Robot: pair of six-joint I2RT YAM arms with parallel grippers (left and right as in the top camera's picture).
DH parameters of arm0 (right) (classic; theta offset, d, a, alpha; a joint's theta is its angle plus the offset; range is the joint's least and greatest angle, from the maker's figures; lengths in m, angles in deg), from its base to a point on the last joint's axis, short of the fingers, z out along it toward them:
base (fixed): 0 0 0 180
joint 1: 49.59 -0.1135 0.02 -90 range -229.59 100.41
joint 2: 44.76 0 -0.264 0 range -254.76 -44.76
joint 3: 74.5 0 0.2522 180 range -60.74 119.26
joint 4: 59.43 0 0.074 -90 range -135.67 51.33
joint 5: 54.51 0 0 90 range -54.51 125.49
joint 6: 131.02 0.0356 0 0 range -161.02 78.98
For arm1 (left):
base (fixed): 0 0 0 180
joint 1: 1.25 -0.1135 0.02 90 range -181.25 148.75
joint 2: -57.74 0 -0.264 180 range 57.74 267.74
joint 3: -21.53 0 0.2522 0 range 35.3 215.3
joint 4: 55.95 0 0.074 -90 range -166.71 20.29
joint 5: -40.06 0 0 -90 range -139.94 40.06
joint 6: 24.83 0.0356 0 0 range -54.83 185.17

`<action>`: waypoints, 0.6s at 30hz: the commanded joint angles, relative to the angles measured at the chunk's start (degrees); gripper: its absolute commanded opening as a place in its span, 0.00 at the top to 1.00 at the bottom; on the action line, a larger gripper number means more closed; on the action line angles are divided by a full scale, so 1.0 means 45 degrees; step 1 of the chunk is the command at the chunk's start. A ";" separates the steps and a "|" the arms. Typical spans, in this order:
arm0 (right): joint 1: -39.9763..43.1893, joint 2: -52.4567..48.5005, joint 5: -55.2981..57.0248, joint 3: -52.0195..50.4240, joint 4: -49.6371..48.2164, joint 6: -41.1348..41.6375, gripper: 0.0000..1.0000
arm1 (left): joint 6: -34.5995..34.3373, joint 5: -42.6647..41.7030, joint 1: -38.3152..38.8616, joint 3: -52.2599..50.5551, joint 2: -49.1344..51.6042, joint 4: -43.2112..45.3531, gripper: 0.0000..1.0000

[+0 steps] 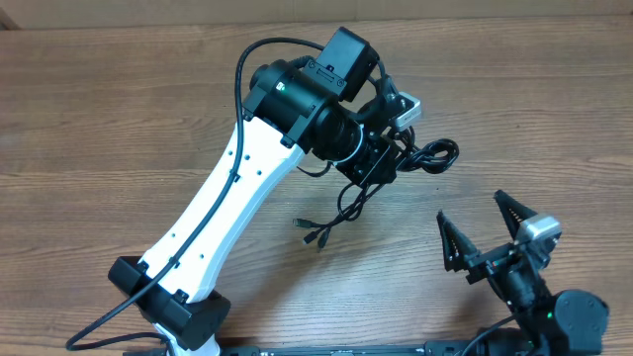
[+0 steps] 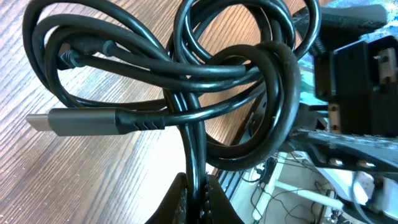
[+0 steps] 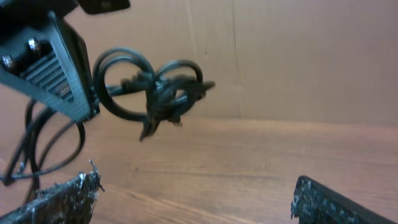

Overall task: Untangle cables
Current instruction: 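Carry the lifted bundle right while the right arm reaches toward it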

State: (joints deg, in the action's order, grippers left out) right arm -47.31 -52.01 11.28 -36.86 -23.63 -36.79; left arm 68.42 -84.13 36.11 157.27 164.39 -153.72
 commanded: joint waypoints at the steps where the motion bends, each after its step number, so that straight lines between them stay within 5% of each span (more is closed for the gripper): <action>1: 0.0083 -0.1355 -0.0073 0.1627 0.0787 0.0058 0.00 | -0.0209 -0.0427 -0.0083 0.0374 -0.0136 0.0063 0.96; 6: 0.0083 -0.3730 -0.0078 0.4051 0.2759 0.0058 0.00 | 0.1341 -0.0243 -0.0083 0.0374 -0.0136 0.0068 0.96; 12: 0.0078 -0.6373 -0.0894 0.6800 0.4755 0.0068 0.00 | 0.3118 0.2108 -0.0083 0.0374 -0.0136 0.0233 0.96; 18: 0.0078 -0.6790 -0.2025 0.6989 0.4571 0.0437 0.00 | 0.7601 0.2123 -0.0083 0.0374 -0.0136 0.0194 0.96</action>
State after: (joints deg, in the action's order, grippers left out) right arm -47.31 -82.52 7.33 -6.96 -2.75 -36.07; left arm 86.63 -75.72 36.09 157.27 164.39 -152.89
